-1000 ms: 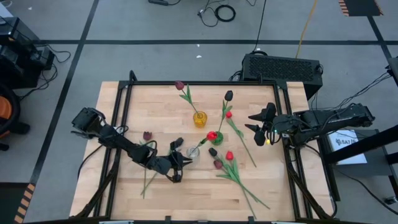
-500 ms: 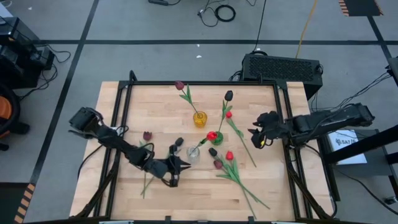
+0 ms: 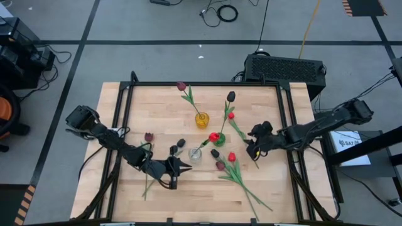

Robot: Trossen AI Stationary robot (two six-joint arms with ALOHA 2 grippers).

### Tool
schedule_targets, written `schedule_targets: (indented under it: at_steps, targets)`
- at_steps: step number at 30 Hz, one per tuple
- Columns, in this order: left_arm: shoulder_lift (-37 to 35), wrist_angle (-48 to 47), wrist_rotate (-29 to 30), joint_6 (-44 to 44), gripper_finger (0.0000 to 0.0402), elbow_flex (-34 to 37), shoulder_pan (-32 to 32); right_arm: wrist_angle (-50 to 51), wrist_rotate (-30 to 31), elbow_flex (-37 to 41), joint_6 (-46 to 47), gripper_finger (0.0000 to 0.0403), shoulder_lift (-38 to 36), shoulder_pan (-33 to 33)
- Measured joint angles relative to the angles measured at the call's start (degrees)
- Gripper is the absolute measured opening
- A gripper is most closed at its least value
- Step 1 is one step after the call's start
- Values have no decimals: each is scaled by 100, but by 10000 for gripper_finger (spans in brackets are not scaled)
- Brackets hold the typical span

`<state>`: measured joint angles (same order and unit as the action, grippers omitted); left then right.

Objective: Sort flowers into vase by color
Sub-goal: Put the top left pink flower in the yellow flower vase

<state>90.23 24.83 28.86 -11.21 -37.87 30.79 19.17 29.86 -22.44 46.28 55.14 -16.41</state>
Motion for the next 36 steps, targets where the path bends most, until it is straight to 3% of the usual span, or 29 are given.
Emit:
schedule_targets:
  at_steps: [7,16,32,36]
  targets:
    - [-8,-50,29,-34,40,0,0,-105,8,0,145,192,774,-109]
    - [-8,-333,-21,-199,40,0,148,-126,-12,-1,409,192,841,-382]
    - [-9,-2519,-374,-2780,40,0,309,276,-300,-441,211,192,813,-546]
    - [-101,-3011,-296,-3062,58,0,306,596,-338,-635,129,192,813,-551]
